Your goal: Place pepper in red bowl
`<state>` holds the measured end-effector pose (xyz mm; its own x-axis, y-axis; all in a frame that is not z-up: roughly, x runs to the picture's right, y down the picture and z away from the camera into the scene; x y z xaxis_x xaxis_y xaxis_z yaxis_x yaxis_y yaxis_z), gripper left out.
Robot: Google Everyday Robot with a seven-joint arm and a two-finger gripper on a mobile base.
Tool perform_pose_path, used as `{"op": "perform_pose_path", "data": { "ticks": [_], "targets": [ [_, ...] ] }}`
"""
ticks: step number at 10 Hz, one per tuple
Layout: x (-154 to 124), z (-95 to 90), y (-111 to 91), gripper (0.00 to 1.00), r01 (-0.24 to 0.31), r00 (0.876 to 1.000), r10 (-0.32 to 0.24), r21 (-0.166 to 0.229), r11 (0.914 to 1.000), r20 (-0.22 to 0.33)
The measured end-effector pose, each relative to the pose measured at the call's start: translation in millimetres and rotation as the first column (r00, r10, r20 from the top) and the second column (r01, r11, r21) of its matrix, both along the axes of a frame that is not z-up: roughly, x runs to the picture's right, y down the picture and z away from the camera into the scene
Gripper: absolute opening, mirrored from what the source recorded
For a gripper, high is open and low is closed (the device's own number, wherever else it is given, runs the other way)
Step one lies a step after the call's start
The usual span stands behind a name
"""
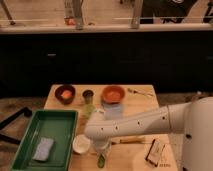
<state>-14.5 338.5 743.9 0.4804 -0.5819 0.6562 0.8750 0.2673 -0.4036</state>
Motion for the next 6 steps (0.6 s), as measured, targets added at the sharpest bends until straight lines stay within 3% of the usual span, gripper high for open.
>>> {"op": "perform_pose_path", "data": {
  "ticks": [3, 6],
  "targets": [
    [13.6, -3.6, -12.7, 0.01, -0.060, 0.998, 0.060, 0.009, 0.9982, 0.003],
    [33.5, -15.4, -35.4, 0.00, -0.134, 0.991, 0.134, 0.057, 0.9894, 0.001]
  ]
}}
